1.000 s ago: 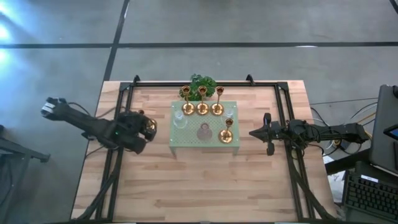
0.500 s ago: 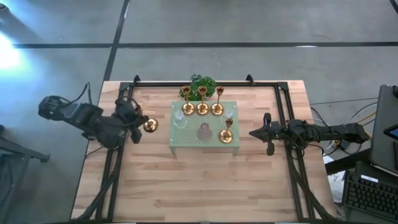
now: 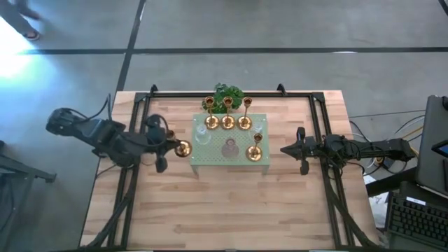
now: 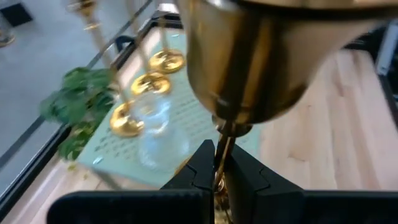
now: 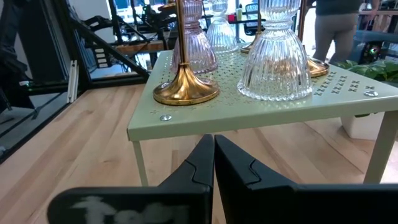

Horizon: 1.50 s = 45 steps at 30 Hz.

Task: Pick & Place candle stick holders
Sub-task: Put the gold candle holder on the shelf

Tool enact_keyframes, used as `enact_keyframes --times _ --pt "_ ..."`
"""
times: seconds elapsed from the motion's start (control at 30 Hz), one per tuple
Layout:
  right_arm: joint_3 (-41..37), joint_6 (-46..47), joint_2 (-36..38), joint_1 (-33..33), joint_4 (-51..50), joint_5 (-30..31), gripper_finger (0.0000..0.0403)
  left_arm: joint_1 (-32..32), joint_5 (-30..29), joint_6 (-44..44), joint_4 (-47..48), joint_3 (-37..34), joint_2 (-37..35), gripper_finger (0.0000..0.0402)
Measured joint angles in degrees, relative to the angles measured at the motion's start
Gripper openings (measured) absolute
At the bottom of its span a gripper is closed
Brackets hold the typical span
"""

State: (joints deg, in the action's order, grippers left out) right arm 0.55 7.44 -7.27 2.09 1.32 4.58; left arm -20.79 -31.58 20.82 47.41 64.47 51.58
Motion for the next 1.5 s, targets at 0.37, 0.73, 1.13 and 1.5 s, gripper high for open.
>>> enact_keyframes --times 0.37,0.73,1.13,1.5 --pt "-0.01 0.0 0.0 0.02 0.0 0.0 0.0008 2.76 9.36 -11.79 -7.08 0.56 5.45 0.002" --pt "-0.01 0.0 -0.01 0.0 0.0 0.0 0.0008 13.63 26.05 -21.4 -9.73 2.0 9.59 0.002" --pt "-0.01 0.0 -0.02 0.02 0.0 0.0 0.0008 21.28 34.29 -25.9 -9.68 2.03 14.52 0.002" --pt "0.01 0.0 -0.02 0.0 0.0 0.0 0.0008 23.1 40.75 -28.73 -14.42 2.03 19.67 0.002"
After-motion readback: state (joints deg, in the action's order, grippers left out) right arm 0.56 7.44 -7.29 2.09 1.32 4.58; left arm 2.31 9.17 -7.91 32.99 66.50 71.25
